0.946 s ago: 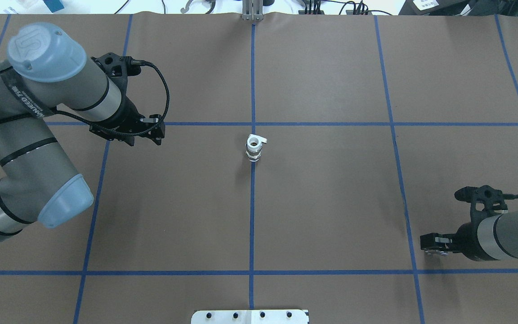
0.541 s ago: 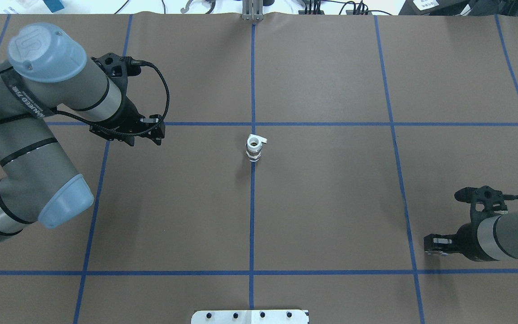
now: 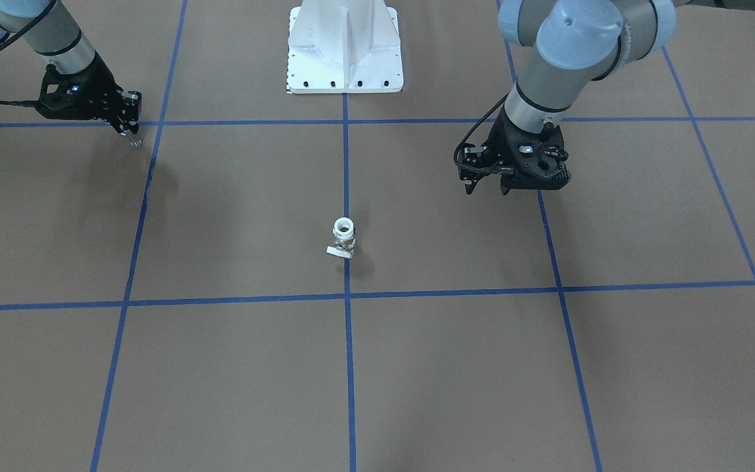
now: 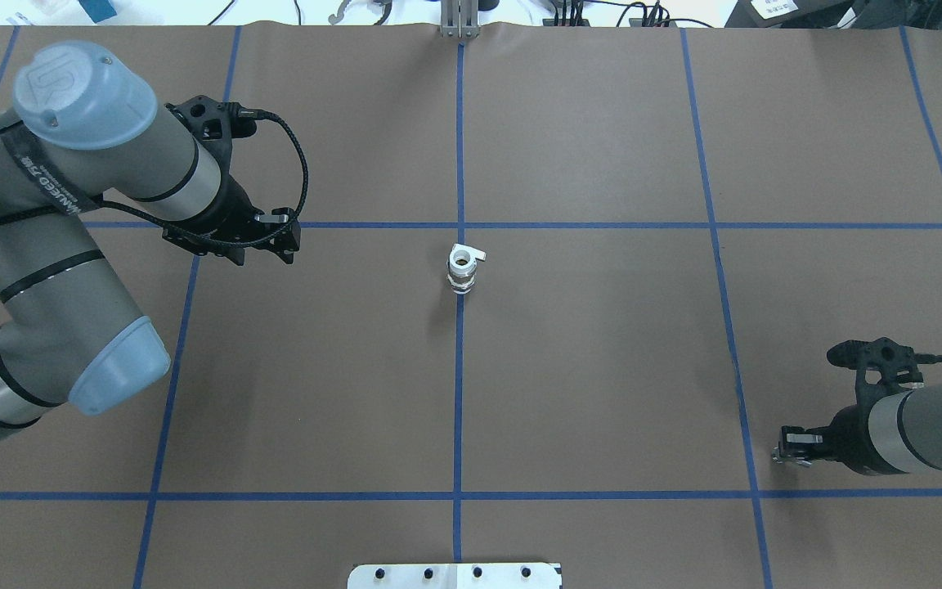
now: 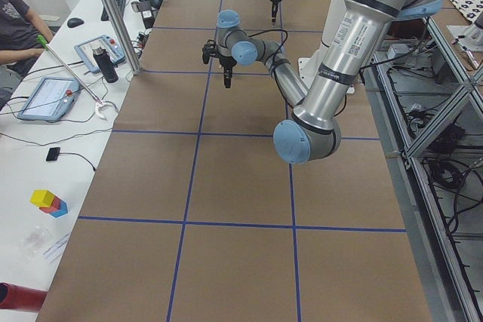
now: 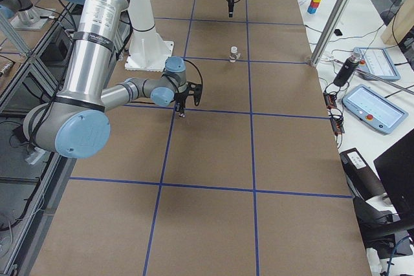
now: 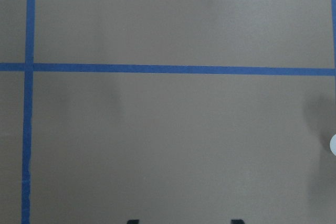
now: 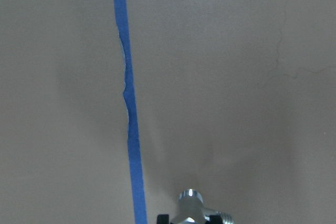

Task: Assemble PPR valve and pipe with both arms
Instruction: 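Lower the right gripper and grasp the small silver fitting, then carry the silver fitting with the right gripper above the white valve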

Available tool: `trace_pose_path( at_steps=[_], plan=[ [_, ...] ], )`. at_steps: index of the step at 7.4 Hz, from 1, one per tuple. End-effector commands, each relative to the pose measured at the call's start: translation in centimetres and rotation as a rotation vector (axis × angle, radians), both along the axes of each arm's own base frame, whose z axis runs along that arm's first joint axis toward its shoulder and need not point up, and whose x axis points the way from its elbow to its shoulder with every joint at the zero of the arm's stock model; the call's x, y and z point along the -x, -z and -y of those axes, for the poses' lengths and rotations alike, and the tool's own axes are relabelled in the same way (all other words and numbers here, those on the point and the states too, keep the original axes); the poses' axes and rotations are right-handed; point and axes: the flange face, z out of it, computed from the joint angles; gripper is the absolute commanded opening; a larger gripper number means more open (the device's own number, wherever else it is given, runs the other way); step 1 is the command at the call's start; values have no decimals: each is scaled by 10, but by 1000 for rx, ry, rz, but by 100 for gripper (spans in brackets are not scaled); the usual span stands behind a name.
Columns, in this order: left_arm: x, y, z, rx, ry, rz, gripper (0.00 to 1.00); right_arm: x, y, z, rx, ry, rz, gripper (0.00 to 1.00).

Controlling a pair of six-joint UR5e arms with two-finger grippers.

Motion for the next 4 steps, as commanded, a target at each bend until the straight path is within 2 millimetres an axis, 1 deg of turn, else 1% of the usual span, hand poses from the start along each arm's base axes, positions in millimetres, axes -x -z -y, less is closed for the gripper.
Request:
trace_pose_path(
  at_steps=[1, 2, 3, 4],
  plan=[
    [1, 1, 0, -1, 2, -1, 66, -11, 16, 21, 33, -27, 39, 0],
    [3, -2, -1, 1, 1, 1, 66, -5, 38, 52, 85, -54, 39, 0],
    [12, -11, -6, 6, 4, 6, 66, 11, 92, 98, 132, -91, 37, 0],
    [23, -22, -5, -13, -17, 14, 66, 45, 161, 132, 148, -103, 10, 0]
  ],
)
